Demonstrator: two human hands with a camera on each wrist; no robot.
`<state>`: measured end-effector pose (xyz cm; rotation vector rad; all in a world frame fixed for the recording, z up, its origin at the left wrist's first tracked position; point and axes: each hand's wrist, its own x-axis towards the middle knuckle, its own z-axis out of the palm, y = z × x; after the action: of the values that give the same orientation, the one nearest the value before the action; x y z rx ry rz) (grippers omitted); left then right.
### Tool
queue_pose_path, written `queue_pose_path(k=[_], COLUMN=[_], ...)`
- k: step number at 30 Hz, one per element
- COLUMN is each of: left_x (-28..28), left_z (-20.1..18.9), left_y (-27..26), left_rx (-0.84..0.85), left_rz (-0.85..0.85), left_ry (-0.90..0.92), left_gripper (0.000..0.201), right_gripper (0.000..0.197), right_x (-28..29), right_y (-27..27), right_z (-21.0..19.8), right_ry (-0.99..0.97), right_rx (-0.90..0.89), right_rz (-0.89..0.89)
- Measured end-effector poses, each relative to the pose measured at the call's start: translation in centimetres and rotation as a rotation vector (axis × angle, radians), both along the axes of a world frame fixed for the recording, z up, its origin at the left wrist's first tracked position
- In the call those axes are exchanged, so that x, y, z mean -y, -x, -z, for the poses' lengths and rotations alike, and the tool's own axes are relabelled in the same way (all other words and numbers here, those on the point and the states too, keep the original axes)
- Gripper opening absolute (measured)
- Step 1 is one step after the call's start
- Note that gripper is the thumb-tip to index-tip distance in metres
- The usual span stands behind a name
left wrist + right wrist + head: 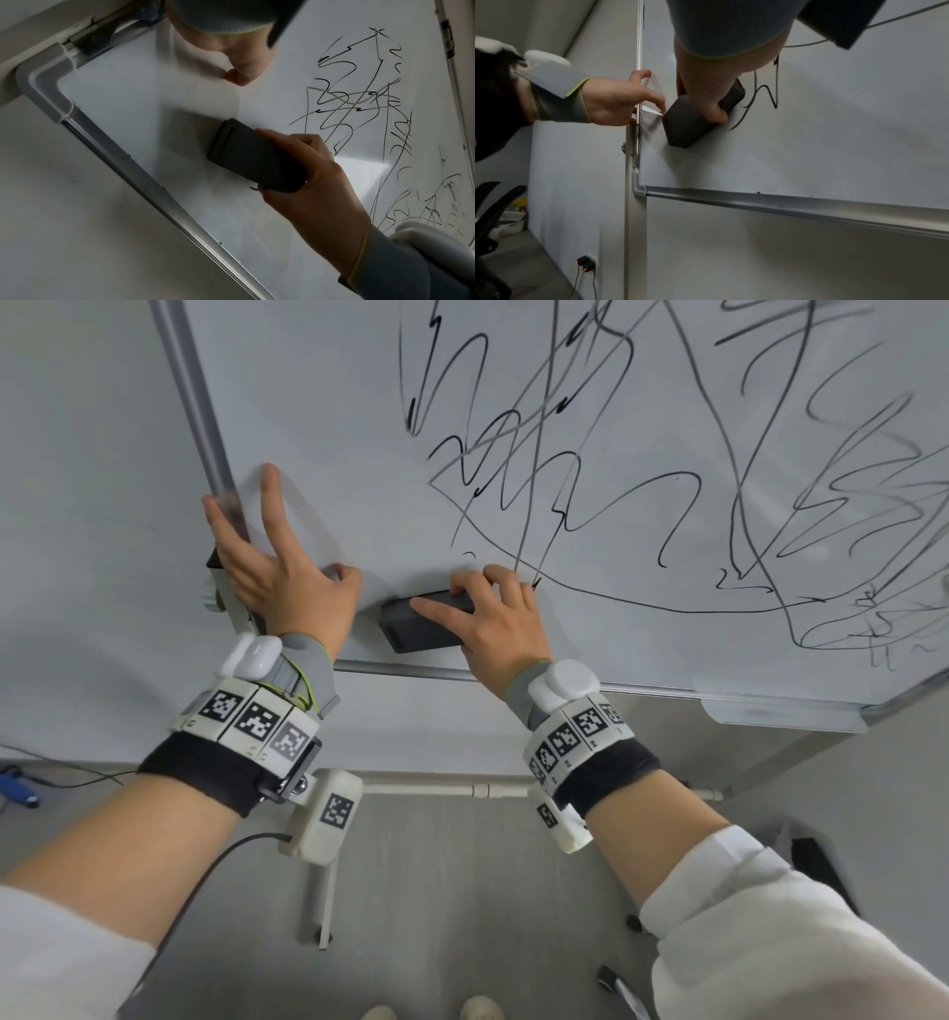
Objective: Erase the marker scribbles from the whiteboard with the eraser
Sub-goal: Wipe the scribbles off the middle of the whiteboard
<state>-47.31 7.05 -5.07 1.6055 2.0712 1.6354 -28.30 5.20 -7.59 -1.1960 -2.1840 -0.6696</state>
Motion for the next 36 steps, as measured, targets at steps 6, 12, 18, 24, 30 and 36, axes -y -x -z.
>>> queue_pose_path(k=[6,12,18,24,30,36], left_x=[-0.1,0.2,0.3,-0.1,-0.1,0.3], left_z=[0.0,-0.3,-0.2,-0.4,-0.8,-1.4], left_y=[0.1,0.1,-0.2,0.0,-0.4,-1.3], left_rx=[-0.011,0.005,0.009,0.025,-0.029,-0.196], left_rz=[0.001,0.002,0.006,0.012,0.047,0.079], left_ry=[0.008,0.003,0.014,-0.019,-0.085,-0.130], left_gripper=[0.089,0.088,0.089,0.087,0.083,0.077], right_gripper=[0.073,0.071,0.070,0.070,0.068,0.066], right_x=[0.7,0.3,0.6,0.8,0.5,0.9], right_y=[-2.5,-1.3,-2.8,-4.3,-5.2,-5.0], right_z=[1.2,0.3,1.3,0.0,-1.5,0.6], right_ry=[0.024,0.023,-0.001,-0.032,-0.085,0.004], right_rx=[0.010,-0.003,-0.033,-0.050,-0.160,-0.163], right_rz=[0.067,0.046,0.040,0.078,0.095,0.041])
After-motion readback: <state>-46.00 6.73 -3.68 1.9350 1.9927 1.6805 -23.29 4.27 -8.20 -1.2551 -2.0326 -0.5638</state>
